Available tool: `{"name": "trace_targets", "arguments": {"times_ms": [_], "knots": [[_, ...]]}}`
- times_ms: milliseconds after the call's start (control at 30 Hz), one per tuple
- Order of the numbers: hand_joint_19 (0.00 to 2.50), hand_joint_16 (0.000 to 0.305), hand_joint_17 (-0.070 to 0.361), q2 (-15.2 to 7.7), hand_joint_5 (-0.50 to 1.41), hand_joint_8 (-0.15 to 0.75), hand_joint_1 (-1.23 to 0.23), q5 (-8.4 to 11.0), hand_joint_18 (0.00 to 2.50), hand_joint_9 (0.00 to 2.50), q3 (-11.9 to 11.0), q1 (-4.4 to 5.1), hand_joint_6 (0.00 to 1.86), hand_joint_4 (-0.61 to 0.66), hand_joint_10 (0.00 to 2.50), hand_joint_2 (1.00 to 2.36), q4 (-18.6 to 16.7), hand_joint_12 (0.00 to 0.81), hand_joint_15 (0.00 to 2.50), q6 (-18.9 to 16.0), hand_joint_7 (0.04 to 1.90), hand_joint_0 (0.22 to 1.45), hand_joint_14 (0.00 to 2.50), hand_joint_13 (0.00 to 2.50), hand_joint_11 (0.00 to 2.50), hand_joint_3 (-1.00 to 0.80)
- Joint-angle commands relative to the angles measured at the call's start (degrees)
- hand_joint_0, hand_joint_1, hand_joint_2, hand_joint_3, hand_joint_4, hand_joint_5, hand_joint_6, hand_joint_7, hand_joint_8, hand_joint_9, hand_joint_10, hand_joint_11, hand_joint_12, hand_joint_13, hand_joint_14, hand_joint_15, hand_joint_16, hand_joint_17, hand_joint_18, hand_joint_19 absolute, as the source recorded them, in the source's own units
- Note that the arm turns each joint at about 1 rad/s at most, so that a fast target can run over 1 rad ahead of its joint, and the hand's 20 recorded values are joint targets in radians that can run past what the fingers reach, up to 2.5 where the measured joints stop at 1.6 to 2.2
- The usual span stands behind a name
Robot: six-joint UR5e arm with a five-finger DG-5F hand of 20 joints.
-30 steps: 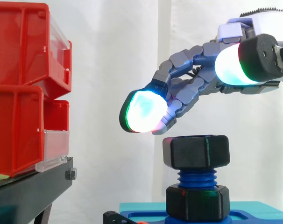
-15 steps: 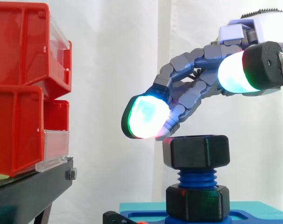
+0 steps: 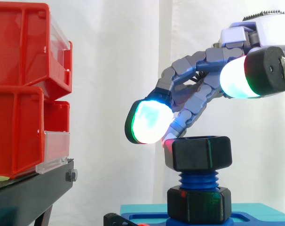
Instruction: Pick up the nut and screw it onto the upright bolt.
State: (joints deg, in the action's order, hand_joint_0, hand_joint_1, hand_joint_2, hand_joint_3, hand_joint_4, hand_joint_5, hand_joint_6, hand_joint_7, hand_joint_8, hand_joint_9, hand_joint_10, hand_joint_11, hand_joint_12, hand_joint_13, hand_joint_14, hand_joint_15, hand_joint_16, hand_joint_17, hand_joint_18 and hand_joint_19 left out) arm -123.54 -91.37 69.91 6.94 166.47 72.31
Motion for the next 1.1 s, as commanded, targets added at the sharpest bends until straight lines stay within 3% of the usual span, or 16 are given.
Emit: {"name": "trace_targets", "arguments": {"times_ms": [0, 267, 433, 1067], "knots": [[0.00, 0.030, 0.067, -0.29, -0.08, 0.109, -0.36, 0.41, 0.00, 0.92, 0.05, 0.00, 0.50, 0.21, 0.00, 1.00, 0.88, 0.229, 0.00, -0.15, 0.70, 0.47, 0.00, 0.42, 0.00, -0.50], [0.00, 0.028, 0.064, -0.29, -0.07, 0.117, -0.37, 0.41, 0.00, 0.95, 0.05, -0.09, 0.50, 0.24, 0.00, 1.00, 2.02, 0.233, 0.00, -0.15, 0.75, 0.47, 0.00, 0.45, 0.00, -0.50], [0.00, 0.026, 0.059, -0.29, -0.05, 0.167, -0.37, 0.41, 0.01, 0.99, 0.05, -0.09, 0.50, 0.26, 0.00, 1.00, 2.02, 0.235, 0.00, -0.15, 0.85, 0.48, 0.00, 0.51, 0.00, -0.50], [0.00, 0.019, 0.043, -0.29, 0.00, 0.249, -0.39, 0.41, 0.27, 1.21, 0.05, -0.44, 0.51, 0.25, 0.00, 1.00, 1.05, 0.228, 0.00, -0.06, 1.12, 0.50, 0.00, 0.79, 0.00, -0.50]]}}
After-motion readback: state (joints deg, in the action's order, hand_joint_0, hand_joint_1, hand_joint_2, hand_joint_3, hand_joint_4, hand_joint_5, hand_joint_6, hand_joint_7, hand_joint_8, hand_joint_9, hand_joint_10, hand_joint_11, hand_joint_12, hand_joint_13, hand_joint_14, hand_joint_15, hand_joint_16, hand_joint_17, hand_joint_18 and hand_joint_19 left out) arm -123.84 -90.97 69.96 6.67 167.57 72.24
